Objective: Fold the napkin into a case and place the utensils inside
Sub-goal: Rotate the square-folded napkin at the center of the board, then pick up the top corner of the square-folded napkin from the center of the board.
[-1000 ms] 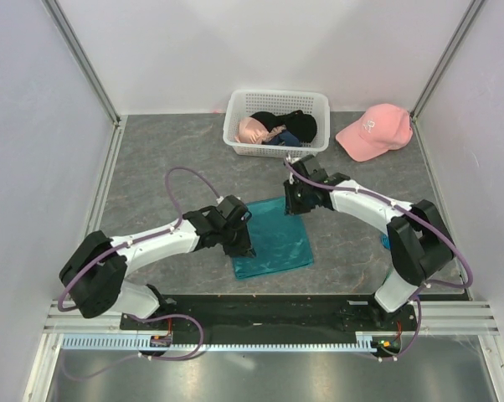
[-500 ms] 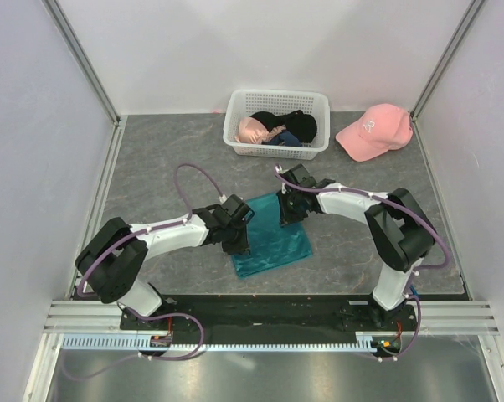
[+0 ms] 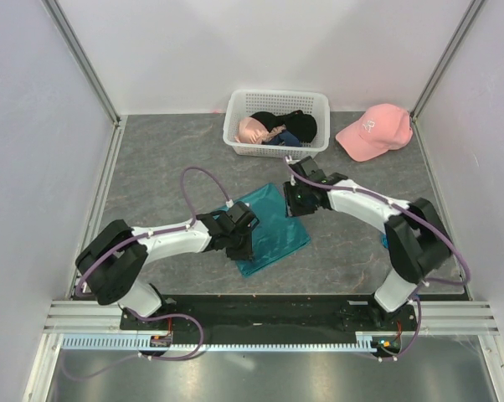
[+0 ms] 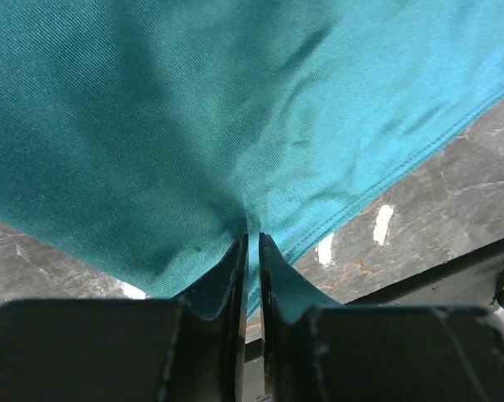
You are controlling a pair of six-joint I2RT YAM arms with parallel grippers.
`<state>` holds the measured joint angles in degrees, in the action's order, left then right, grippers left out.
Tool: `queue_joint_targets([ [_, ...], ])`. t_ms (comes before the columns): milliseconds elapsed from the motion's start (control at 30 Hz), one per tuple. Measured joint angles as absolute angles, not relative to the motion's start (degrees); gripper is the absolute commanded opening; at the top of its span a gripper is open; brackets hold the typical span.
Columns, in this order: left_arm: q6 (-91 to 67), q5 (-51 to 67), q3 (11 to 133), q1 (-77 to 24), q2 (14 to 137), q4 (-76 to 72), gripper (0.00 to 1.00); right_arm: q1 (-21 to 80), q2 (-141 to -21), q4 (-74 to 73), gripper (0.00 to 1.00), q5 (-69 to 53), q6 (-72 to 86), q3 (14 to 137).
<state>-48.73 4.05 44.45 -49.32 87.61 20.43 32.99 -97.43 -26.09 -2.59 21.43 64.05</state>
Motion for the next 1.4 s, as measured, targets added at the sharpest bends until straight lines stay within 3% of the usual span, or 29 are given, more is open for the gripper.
queue_joint_targets([
  [133,-48.73,3.88,44.56,-49.32,85.38,20.67,0.17,30.20,-90.04,-27.94,0.40,-2.70,23.38,58.24],
  [233,-48.71,3.57,45.25,-49.32,84.90,20.88,0.17,28.97,-88.44,-28.58,0.29,-2.90,24.08,55.29],
  [567,-48.73,3.60,45.78,-49.28,84.99,20.91,0.17,26.74,-88.03,-29.17,0.28,-5.63,25.06,50.59],
  [933,-48.73,3.60,45.78,-49.28,84.99,20.91,0.17,26.76,-87.79,-27.62,0.20,-7.94,25.78,48.71],
  [1300,-48.73,3.60,45.78,-49.28,84.99,20.88,0.19,26.76,-86.72,-27.46,0.00,-8.56,26.22,48.66],
  [1400,-48.73,3.60,45.78,-49.28,84.99,20.86,0.22,26.76,-86.35,-27.49,0.00,-8.88,26.28,48.66],
])
